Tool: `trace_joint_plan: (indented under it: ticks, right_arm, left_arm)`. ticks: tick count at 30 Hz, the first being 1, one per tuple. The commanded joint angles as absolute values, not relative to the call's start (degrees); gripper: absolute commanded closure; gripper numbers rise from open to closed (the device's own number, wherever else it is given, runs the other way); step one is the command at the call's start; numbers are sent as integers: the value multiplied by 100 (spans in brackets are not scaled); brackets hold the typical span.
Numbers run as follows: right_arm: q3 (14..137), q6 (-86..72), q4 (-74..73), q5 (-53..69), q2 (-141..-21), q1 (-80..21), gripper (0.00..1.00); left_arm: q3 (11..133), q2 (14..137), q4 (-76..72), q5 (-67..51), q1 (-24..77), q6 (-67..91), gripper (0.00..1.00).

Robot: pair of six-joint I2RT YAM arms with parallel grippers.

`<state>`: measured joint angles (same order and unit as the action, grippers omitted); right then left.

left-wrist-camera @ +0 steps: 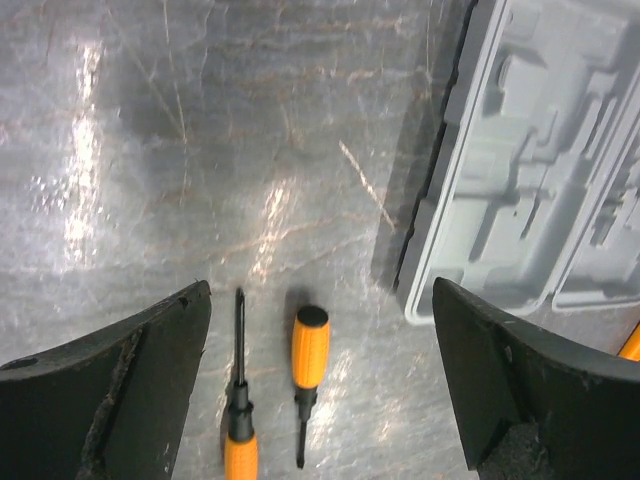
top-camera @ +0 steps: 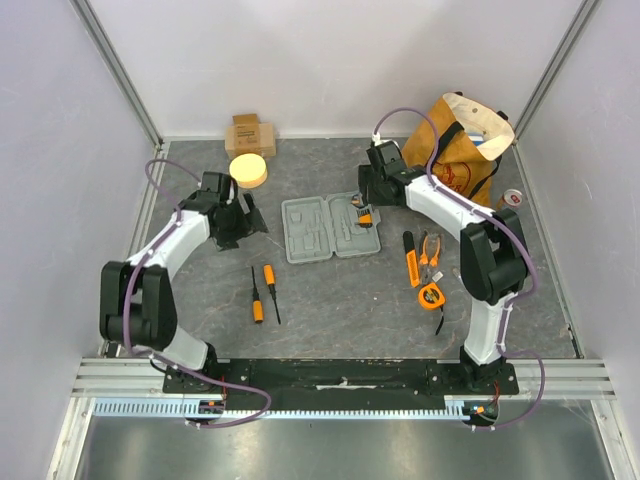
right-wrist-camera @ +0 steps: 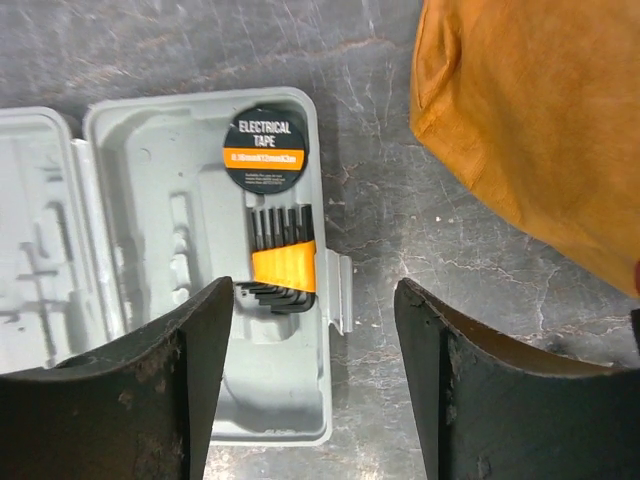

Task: Pack the tool kit

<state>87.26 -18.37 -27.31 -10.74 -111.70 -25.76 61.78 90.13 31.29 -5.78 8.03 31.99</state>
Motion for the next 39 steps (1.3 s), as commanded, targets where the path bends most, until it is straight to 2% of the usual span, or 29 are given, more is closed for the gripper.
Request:
trace_joint_plan:
  ticks: [1,4,8,17,21,23,39]
  right_arm:
    - [8720,-1985,-2452,-1309,-10451,-2654,28]
    - [8088,-2442,-2470,-1765,-10004,-2646,32]
    - [7113,-2926,-2479,-2241,-9309,-2558,44]
    - [5319,-3585,-2610,-2750,-8078,-2093,47]
    - [4835,-3630,-2348,-2804,-7937,-1846,64]
    - [4694,-3560,-2093,-2699,-7980,-1706,68]
    - [4527,-3375,-1169,-2013,-9377,-1222,65]
  left_arm:
    - [5767,8237,3199,-492,791,2883,3]
    - [5590,7850,3182,-641,791,2821,3]
    - [5528,7594,3076,-948,800,2821,7]
    - [5432,7558,2769,-1441,791,2918,13]
    - [5405,7673,2742,-1573,791,2944,15]
    - [5397,7673,2751,-1608,791,2909,16]
    - [5291,7479,2821,-1354,791,2856,17]
